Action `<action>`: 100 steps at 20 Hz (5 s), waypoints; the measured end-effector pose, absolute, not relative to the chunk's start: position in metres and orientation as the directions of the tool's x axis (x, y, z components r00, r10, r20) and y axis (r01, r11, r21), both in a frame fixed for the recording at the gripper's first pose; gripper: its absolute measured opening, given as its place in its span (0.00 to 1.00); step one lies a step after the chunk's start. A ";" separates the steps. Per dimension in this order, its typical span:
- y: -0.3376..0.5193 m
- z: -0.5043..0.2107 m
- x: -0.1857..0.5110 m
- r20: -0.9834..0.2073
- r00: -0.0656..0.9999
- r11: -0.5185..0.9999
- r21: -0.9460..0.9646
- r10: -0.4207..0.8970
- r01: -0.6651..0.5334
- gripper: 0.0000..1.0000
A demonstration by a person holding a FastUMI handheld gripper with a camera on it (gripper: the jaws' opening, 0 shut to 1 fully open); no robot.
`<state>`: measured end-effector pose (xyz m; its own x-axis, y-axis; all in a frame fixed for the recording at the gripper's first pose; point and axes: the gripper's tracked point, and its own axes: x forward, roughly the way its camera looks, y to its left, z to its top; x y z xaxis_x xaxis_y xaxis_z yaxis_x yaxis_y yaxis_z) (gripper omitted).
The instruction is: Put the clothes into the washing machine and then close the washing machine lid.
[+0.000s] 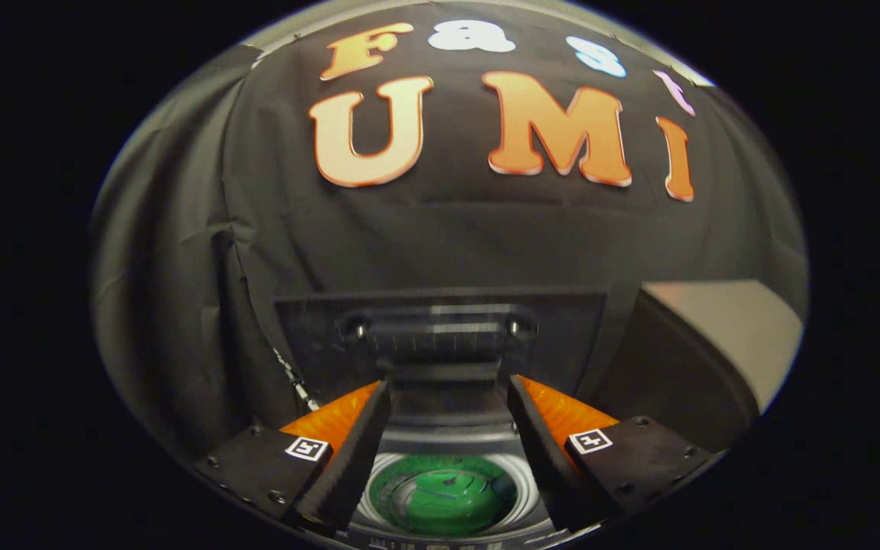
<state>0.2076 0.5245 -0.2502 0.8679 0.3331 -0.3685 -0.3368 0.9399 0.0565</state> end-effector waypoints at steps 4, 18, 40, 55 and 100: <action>0.522 -0.183 0.245 -0.269 0.900 0.935 0.008 0.344 -0.354 0.98; 0.524 -0.225 0.373 -0.383 0.877 0.956 0.082 0.290 -0.281 0.98; 0.513 -0.260 0.348 -0.290 0.913 0.958 0.094 0.288 -0.272 0.99; 0.493 -0.257 0.278 -0.266 0.911 0.949 0.083 0.316 -0.305 0.99; 0.343 -0.149 0.102 -0.181 0.940 0.955 0.120 0.288 -0.270 0.98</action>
